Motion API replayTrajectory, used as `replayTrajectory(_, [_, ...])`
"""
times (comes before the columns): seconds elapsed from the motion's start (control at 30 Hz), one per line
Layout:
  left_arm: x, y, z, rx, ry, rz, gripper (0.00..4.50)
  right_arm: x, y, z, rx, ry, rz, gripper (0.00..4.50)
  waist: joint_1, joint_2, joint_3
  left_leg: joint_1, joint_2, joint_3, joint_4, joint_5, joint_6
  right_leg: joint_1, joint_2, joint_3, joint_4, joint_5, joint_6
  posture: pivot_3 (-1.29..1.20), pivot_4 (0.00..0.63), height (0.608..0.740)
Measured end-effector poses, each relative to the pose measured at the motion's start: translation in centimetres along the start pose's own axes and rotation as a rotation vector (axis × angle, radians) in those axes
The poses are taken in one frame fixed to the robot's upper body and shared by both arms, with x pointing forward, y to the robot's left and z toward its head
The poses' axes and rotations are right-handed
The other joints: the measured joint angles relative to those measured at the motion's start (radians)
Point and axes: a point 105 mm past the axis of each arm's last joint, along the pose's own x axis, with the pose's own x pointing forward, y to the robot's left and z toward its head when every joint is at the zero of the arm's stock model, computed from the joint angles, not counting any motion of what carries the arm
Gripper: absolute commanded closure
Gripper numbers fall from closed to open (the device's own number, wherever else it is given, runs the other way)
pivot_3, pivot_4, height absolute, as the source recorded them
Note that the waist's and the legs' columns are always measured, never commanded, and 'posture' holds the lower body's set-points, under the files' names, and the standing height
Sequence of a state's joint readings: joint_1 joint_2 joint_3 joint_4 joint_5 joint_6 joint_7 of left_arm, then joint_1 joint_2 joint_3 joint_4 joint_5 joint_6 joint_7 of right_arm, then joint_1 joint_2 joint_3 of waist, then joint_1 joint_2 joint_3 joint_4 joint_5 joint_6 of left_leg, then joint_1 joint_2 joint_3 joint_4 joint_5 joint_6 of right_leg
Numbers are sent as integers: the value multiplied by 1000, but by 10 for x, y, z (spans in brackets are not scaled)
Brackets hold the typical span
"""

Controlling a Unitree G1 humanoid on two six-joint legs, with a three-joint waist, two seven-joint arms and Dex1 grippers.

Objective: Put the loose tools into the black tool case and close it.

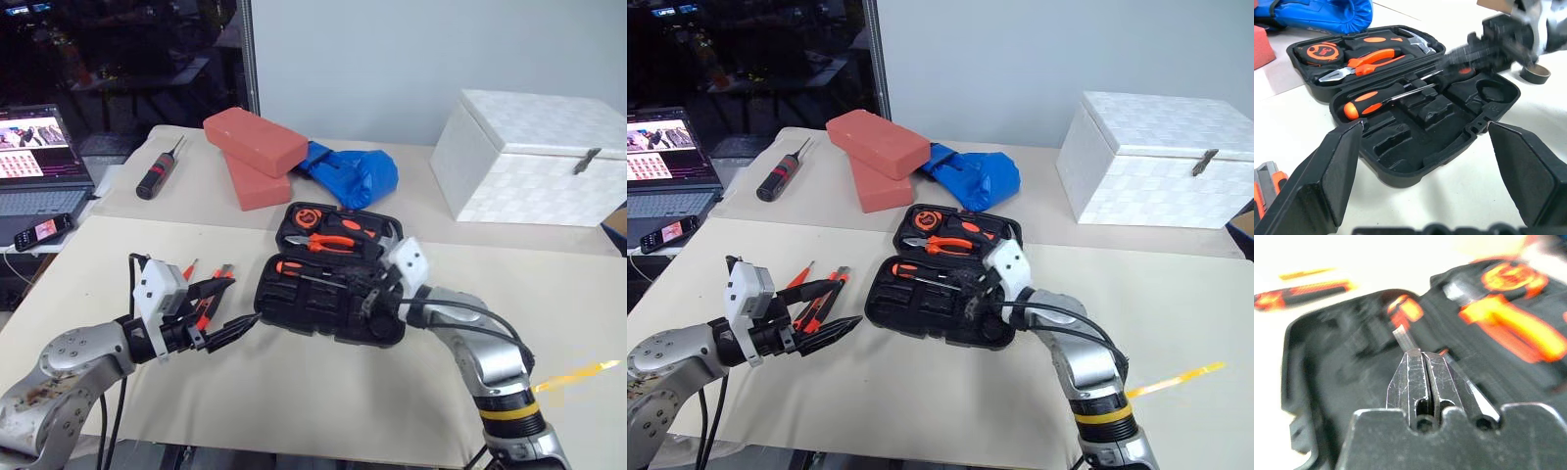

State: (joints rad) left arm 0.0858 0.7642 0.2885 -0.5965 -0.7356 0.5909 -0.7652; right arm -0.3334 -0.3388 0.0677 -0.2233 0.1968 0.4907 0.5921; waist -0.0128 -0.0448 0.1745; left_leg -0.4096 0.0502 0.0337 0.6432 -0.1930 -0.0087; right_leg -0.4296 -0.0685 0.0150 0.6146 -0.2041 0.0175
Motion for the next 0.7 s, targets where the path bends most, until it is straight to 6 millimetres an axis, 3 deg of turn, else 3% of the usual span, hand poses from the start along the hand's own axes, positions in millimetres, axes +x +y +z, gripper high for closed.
replayTrajectory(0.07, [0,0,0,0,-1,-1,137,1,-7,-7,-35,22,-63,4457,0,0,0,0,0,0,0,0,0,0,0,0,0,0,0,0,150,740])
replayTrajectory(0.13, [0,0,0,1,-2,-2,137,4,-3,-34,-121,129,-71,4457,-1,0,0,0,0,0,0,0,0,-1,0,0,0,0,-1,0,150,740])
replayTrajectory(0.27, [1,1,0,4,-2,0,137,8,6,-41,-363,188,-5,4457,-6,-1,-2,5,0,0,0,0,0,5,0,0,0,-1,-1,0,150,740])
replayTrajectory(0.4, [-3,1,-4,-7,13,11,137,4,-1,-42,-490,202,22,4457,4,-2,-3,6,0,0,0,0,0,5,-1,-1,-1,-1,-1,0,150,740])
replayTrajectory(0.6, [-11,6,-7,-6,29,63,137,-6,-6,-34,-497,133,59,4457,12,-2,-3,2,-1,0,0,0,0,4,-2,-1,-2,-2,1,0,150,740])
replayTrajectory(0.63, [-13,11,-6,-8,18,107,137,-11,-6,-31,-427,113,71,4457,13,-2,-2,1,-1,0,0,0,0,3,-2,-1,-2,-2,1,0,150,740])
replayTrajectory(0.7, [-22,27,-4,-27,-1,241,137,-21,4,-13,-271,26,150,3908,13,0,0,-1,-1,0,0,0,0,1,-2,0,-2,-1,3,0,150,740])
